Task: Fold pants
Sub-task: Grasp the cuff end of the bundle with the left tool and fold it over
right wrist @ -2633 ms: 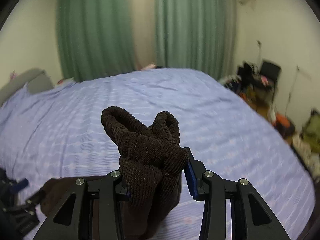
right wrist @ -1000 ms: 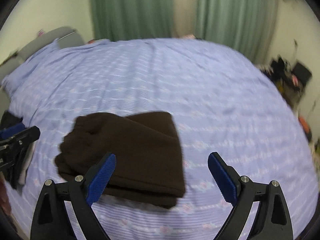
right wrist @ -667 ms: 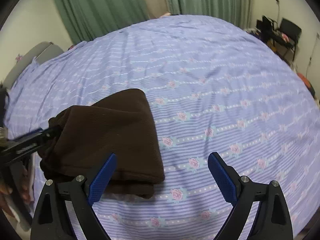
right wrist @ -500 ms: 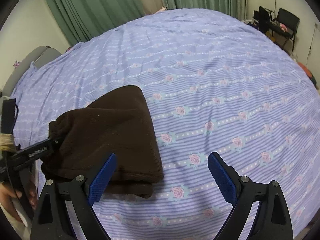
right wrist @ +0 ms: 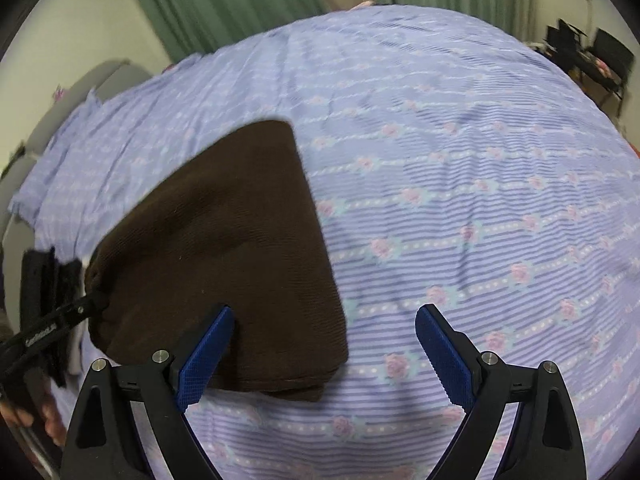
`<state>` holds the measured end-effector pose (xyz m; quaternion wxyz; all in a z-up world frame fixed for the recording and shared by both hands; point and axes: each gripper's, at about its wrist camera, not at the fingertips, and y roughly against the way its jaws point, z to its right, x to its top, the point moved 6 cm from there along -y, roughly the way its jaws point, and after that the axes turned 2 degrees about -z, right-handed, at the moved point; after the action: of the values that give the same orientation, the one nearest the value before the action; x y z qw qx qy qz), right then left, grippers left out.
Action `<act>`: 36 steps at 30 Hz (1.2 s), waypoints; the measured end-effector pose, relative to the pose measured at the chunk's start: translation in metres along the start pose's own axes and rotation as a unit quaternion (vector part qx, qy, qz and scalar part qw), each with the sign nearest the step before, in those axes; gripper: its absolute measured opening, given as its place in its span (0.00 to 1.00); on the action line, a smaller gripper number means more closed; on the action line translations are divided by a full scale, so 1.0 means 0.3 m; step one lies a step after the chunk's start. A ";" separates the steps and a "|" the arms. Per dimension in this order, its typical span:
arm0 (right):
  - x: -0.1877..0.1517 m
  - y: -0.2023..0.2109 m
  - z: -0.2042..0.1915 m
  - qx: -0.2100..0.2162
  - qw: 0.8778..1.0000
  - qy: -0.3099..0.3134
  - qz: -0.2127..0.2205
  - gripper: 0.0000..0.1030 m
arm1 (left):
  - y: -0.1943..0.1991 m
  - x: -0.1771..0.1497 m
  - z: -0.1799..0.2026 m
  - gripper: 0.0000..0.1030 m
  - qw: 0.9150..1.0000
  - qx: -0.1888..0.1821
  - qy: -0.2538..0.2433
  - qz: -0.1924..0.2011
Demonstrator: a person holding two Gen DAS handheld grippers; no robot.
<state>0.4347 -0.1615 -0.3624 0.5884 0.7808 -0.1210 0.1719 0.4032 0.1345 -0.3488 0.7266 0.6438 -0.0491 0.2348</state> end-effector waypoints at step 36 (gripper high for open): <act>-0.023 -0.023 -0.070 0.009 1.000 0.004 -0.009 0.91 | 0.039 0.113 -0.022 0.41 0.991 -0.128 -0.027 0.039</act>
<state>0.4286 -0.1393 -0.3660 0.5833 0.7865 -0.1100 0.1707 0.4270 0.1510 -0.3265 0.7914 0.5496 -0.1237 0.2372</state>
